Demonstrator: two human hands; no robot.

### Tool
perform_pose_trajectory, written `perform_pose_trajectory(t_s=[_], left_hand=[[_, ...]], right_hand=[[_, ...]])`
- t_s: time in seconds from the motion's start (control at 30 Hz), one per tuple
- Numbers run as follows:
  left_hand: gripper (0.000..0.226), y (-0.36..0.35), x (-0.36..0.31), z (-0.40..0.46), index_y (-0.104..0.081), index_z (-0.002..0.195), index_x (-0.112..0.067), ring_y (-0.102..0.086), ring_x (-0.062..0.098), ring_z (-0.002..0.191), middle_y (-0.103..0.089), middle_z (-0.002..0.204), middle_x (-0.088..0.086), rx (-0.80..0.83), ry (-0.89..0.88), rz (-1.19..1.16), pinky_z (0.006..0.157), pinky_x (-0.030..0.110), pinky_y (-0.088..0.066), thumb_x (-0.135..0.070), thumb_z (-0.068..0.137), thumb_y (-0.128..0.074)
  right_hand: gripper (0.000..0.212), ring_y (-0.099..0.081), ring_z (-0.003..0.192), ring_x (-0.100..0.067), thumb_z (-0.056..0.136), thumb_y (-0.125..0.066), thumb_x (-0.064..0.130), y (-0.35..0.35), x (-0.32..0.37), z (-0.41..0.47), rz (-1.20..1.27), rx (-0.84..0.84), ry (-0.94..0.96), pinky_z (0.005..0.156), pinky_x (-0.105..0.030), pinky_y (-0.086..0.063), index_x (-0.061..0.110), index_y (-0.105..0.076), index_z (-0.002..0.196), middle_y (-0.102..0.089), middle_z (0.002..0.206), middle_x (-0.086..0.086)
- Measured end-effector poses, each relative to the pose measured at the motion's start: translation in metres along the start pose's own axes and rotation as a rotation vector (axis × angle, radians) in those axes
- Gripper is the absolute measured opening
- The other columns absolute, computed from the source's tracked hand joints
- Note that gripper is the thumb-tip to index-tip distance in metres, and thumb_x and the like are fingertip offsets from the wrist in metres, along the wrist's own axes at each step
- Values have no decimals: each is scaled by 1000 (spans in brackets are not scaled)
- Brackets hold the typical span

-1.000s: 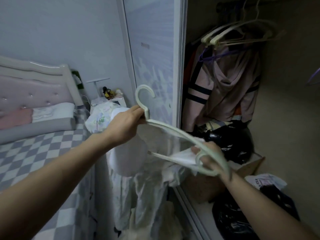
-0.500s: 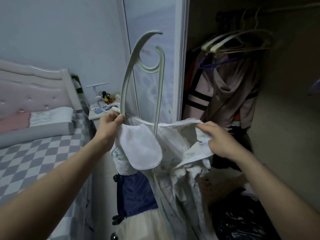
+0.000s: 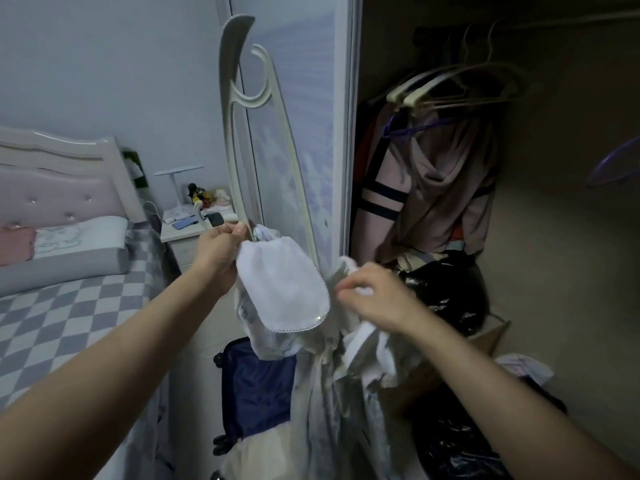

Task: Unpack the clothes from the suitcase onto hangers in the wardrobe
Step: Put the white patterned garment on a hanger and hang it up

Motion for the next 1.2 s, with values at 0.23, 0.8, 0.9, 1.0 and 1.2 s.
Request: perform_pose_trajectory(t_s=[0.23,0.8,0.9,1.0,1.2], left_hand=[[28,6,2,-5,-50,70,-5,-51,14,61,-49,70,8,-89,73,-91,58,23,-48,2,95,-39],[29,28,-40,-25,-45,62,-15,-39,13,55,-45,60,3,-244,-279,298,58,29,-35,-14,90,-51],[27,22,-56,-22,-48,63,-16,-44,13,60,-50,63,2,-225,-384,370,60,29,-37,-14,90,-49],[13,10,-71,-23,-52,81,-14,-50,17,77,-57,83,8,-174,-460,401,74,31,-41,-14,92,-45],[26,-31,-108,-49,-42,77,-21,-57,12,58,-57,66,3,150,-642,533,58,20,-48,-2,95,-38]], right_hand=[[30,-52,86,-25,90,-49,12,-46,2,-5,-242,-49,-12,63,-25,-23,11,-47,60,-38,84,1],[30,-53,103,-22,90,-55,35,14,24,-10,-387,-195,186,67,-29,-26,7,-66,91,-46,123,3],[30,-51,94,-21,88,-57,40,-4,17,-8,-365,-53,144,74,-33,-36,18,-51,68,-41,93,8],[43,-48,80,-23,88,-58,39,-15,10,-6,-334,-11,111,67,-34,-34,24,-31,58,-30,77,6],[22,-55,96,-30,87,-60,23,-28,7,-9,-342,-93,240,73,-32,-35,3,-65,81,-54,104,-11]])
Point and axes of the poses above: each hand's wrist, its own z-axis towards the middle knuckle, its own y-axis out of the back of the hand, x = y × z, the point moved 5 cm from there along z, towards the middle knuckle
